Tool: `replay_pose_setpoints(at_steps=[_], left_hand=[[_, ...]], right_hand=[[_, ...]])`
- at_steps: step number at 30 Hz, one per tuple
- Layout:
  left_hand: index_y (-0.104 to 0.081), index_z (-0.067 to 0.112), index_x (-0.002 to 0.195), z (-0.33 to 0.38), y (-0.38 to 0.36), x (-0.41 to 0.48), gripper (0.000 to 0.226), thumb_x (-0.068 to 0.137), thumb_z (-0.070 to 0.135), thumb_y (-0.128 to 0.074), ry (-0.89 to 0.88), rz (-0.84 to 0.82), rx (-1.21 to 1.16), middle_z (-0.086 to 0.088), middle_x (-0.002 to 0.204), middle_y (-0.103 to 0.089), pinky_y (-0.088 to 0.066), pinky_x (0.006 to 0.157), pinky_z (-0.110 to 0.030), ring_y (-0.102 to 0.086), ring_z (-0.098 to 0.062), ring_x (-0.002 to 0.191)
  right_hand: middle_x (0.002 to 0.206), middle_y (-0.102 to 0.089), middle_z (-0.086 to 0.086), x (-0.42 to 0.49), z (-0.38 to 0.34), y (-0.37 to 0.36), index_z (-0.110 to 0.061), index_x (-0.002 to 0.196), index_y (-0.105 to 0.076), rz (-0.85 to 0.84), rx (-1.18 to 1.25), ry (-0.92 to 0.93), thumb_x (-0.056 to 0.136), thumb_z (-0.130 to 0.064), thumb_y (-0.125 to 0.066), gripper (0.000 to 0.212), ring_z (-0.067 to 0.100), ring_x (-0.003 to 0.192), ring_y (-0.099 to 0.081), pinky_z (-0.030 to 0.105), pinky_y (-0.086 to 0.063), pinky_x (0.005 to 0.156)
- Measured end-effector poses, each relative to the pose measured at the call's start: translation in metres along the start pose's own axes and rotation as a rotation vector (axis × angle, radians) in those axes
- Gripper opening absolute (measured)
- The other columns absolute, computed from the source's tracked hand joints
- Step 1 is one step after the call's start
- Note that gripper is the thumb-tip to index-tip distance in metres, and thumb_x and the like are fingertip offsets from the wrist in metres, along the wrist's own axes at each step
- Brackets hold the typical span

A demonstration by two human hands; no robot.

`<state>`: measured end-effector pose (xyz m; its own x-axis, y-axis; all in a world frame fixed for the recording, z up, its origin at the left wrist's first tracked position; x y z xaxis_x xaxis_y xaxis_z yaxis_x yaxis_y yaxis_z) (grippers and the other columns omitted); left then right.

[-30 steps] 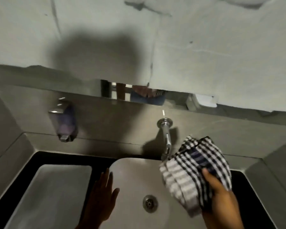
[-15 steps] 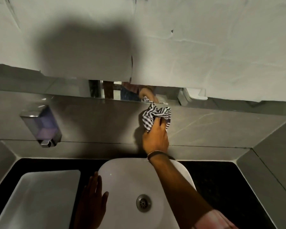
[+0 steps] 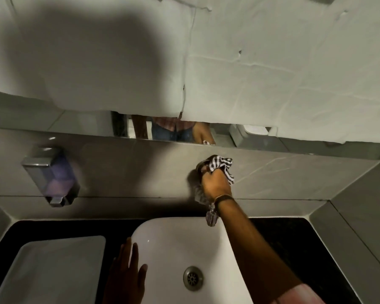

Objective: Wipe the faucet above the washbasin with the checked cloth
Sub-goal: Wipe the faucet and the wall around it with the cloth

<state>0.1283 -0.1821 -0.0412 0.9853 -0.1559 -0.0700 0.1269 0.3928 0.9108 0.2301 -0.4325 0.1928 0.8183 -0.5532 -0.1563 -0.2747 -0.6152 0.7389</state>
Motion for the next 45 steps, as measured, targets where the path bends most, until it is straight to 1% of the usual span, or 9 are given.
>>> replay_pose_setpoints(at_steps=[7, 13, 19, 24, 28, 31, 34, 39, 45], left_hand=[[-0.053, -0.002, 0.133, 0.001, 0.002, -0.001, 0.080, 0.097, 0.056, -0.011, -0.010, 0.046, 0.005, -0.026, 0.143, -0.049, -0.047, 0.092, -0.061, -0.051, -0.044, 0.126], [-0.058, -0.003, 0.127, 0.001, 0.004, 0.001, 0.082, 0.097, 0.057, -0.010, -0.006, 0.057, 0.011, -0.028, 0.137, -0.055, -0.049, 0.088, -0.062, -0.055, -0.047, 0.120], [-0.059, -0.001, 0.126, 0.002, 0.006, 0.001, 0.080, 0.097, 0.056, -0.011, -0.011, 0.114, 0.022, -0.026, 0.137, -0.056, -0.048, 0.092, -0.059, -0.057, -0.045, 0.119], [-0.042, 0.006, 0.133, 0.000, 0.006, 0.001, 0.068, 0.098, 0.055, -0.012, -0.035, 0.158, 0.020, -0.026, 0.136, -0.056, -0.049, 0.090, -0.061, -0.047, -0.040, 0.126], [-0.051, 0.001, 0.135, -0.004, -0.001, -0.001, 0.078, 0.097, 0.056, -0.012, -0.027, 0.140, 0.004, -0.024, 0.145, -0.048, -0.033, 0.107, -0.048, -0.050, -0.044, 0.128], [-0.054, 0.000, 0.133, -0.004, -0.001, -0.002, 0.080, 0.097, 0.057, -0.011, -0.012, 0.148, -0.007, -0.023, 0.145, -0.048, -0.031, 0.109, -0.045, -0.051, -0.043, 0.127], [-0.056, 0.000, 0.131, -0.003, 0.000, -0.001, 0.080, 0.097, 0.056, -0.010, -0.009, 0.123, -0.020, -0.022, 0.143, -0.049, -0.029, 0.110, -0.043, -0.053, -0.043, 0.125], [-0.051, 0.004, 0.137, -0.004, 0.002, -0.005, 0.078, 0.097, 0.056, -0.010, 0.019, 0.080, -0.042, -0.018, 0.149, -0.043, -0.004, 0.115, -0.031, -0.046, -0.037, 0.132], [-0.036, 0.009, 0.147, -0.010, -0.011, -0.006, 0.071, 0.096, 0.055, -0.016, -0.008, 0.125, -0.037, -0.011, 0.161, -0.023, -0.023, 0.114, -0.042, -0.027, -0.031, 0.145]], right_hand=[[0.168, -0.009, 0.037, -0.038, -0.013, -0.039, 0.007, 0.161, -0.005, 0.021, -0.726, 0.254, 0.083, -0.027, -0.076, 0.111, 0.053, 0.153, -0.022, 0.058, -0.029, 0.123], [0.135, -0.062, 0.033, 0.015, -0.005, -0.007, 0.006, 0.137, -0.056, -0.138, 0.243, -0.018, 0.104, -0.030, -0.052, 0.049, 0.047, 0.124, -0.063, 0.045, -0.052, 0.107], [0.154, -0.053, 0.023, 0.027, 0.043, -0.010, 0.000, 0.145, -0.057, -0.774, 1.245, -0.542, 0.103, -0.053, -0.038, 0.071, 0.039, 0.144, -0.050, 0.056, -0.027, 0.127], [0.154, -0.054, 0.021, 0.024, 0.046, -0.024, -0.003, 0.147, -0.056, -0.764, 1.366, -0.513, 0.103, -0.056, -0.040, 0.071, 0.039, 0.143, -0.052, 0.056, -0.029, 0.126], [0.136, -0.068, 0.024, 0.013, 0.033, -0.010, -0.009, 0.138, -0.063, -0.303, 0.703, -0.111, 0.103, -0.054, -0.047, 0.059, 0.042, 0.125, -0.065, 0.055, -0.047, 0.113], [0.158, -0.047, 0.017, -0.013, 0.025, -0.009, -0.017, 0.156, -0.040, -0.110, -0.110, 0.322, 0.104, -0.044, -0.050, 0.060, 0.034, 0.140, -0.051, 0.041, -0.043, 0.116], [0.174, -0.010, 0.020, -0.021, 0.030, -0.008, -0.011, 0.166, -0.011, -0.070, -0.597, 0.517, 0.104, -0.039, -0.049, 0.078, 0.036, 0.160, -0.017, 0.044, -0.026, 0.129], [0.174, -0.008, 0.022, -0.021, 0.026, 0.004, -0.006, 0.165, -0.017, -0.104, -1.113, 0.932, 0.100, -0.042, -0.034, 0.076, 0.038, 0.162, -0.005, 0.047, -0.001, 0.131], [0.150, -0.060, 0.010, -0.013, -0.018, -0.016, -0.020, 0.139, -0.065, -0.312, -1.704, 1.079, 0.103, -0.050, -0.033, 0.057, 0.032, 0.146, -0.043, 0.051, -0.024, 0.124]])
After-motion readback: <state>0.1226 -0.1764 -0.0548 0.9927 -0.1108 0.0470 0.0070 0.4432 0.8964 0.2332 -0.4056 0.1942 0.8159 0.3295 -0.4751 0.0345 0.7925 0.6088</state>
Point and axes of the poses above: each hand's wrist, its own x-axis towards the middle knuckle, its own y-axis out of the back of the hand, z = x × y, the point moved 4 cm from there along x, towards the middle knuckle
